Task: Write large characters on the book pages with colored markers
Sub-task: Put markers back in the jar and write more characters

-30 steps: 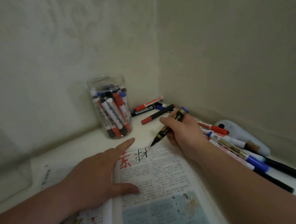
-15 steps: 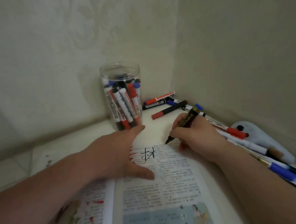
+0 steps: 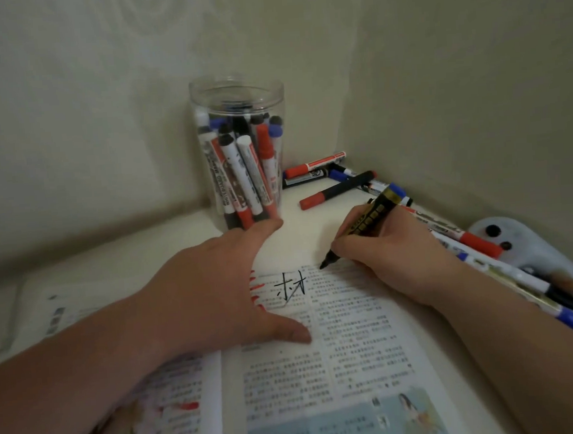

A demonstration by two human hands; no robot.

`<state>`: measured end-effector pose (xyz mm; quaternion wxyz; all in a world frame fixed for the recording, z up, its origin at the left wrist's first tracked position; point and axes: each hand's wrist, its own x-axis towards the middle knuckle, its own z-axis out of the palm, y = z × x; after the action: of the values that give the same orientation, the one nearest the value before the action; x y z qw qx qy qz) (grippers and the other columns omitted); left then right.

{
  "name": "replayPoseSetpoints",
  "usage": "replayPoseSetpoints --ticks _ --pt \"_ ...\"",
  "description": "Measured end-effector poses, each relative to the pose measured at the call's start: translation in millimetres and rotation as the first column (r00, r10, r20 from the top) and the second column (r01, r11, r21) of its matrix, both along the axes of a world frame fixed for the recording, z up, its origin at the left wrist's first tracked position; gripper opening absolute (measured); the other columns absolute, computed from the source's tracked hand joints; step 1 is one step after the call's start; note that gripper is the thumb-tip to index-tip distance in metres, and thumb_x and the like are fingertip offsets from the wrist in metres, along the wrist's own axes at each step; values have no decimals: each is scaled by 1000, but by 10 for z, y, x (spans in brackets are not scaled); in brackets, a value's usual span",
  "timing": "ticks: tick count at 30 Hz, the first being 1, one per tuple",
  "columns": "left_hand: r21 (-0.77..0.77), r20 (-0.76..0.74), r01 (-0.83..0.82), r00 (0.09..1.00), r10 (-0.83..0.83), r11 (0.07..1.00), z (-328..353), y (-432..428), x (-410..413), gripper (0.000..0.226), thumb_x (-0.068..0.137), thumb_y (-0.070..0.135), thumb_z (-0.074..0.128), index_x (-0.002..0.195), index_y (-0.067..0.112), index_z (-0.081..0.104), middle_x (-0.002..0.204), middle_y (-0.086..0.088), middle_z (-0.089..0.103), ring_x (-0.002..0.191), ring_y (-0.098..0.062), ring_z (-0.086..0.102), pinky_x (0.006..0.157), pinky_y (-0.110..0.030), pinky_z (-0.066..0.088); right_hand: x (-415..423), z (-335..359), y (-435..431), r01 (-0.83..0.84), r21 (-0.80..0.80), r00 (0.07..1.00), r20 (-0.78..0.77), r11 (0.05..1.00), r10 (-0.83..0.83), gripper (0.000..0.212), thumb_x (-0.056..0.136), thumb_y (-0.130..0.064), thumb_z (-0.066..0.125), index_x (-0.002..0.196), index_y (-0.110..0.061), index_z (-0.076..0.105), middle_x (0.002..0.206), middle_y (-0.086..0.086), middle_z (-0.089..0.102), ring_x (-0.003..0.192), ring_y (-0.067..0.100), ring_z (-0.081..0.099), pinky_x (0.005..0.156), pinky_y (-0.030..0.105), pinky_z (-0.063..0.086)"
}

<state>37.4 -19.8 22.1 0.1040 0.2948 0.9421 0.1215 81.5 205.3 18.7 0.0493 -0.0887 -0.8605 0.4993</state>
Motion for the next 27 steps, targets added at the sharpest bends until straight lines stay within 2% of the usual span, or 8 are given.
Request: replayPoseSetpoints --ticks 4,7,9,13,17,20,23,27 --pt "41 15 6 1000 -7 999 24 -35 -18 123 47 101 49 150 58 -4 158 26 25 137 -4 38 108 -27 35 16 15 -28 -13 0 1000 22 1000 13 10 86 -17 75 78 -12 73 74 7 72 67 10 64 66 33 56" --pt "101 28 -9 1000 6 995 5 -55 -43 104 57 96 39 149 59 5 147 21 42 117 -3 47 91 -24 35 14 15 -52 -14 49 1000 19 999 13 10 86 -14 74 79 -9 71 79 14 71 68 12 64 71 38 58" --pt "102 28 -11 1000 8 995 5 -49 -42 99 60 96 37 147 60 7 143 19 44 108 -2 44 88 -24 34 2 0 -51 18 93 1000 2 996 -19 10 85 -15 73 75 -12 69 73 10 69 65 10 61 69 38 56" --pt "-22 -16 46 999 -46 999 -1 -47 -21 113 53 101 42 148 56 1 157 25 25 137 -2 36 108 -27 34 3 -11 -33 37 77 999 -3 996 -36 12 83 -12 72 71 -13 68 59 -3 61 55 6 56 59 30 47" --pt "-34 -31 85 996 -86 996 -20 -58 -23 123 43 105 45 148 55 4 155 29 22 140 0 31 114 -27 32 67 6 -36 -116 -36 993 33 993 117 9 83 -3 74 74 -3 71 64 10 65 55 16 56 53 27 46" --pt "-23 -39 83 996 -84 996 -32 -56 -24 126 42 105 46 149 53 4 154 28 24 140 -1 31 113 -28 32 69 5 -14 -121 -59 992 26 991 122 10 84 -3 73 74 -4 71 60 8 62 52 16 54 51 26 44" --pt "-13 -50 77 996 -77 997 -36 -54 -24 126 43 105 48 149 53 4 152 28 26 139 -1 34 110 -27 33 44 -9 3 -71 18 997 -5 997 71 14 83 -6 73 69 -9 69 59 5 62 55 12 55 57 28 46" --pt "-7 -60 82 995 -82 997 -46 -40 -35 126 42 105 47 148 54 3 152 27 27 138 -2 34 110 -27 32 35 2 -10 -130 31 991 35 991 128 16 72 -16 74 69 -1 67 58 7 60 54 11 52 56 27 43"
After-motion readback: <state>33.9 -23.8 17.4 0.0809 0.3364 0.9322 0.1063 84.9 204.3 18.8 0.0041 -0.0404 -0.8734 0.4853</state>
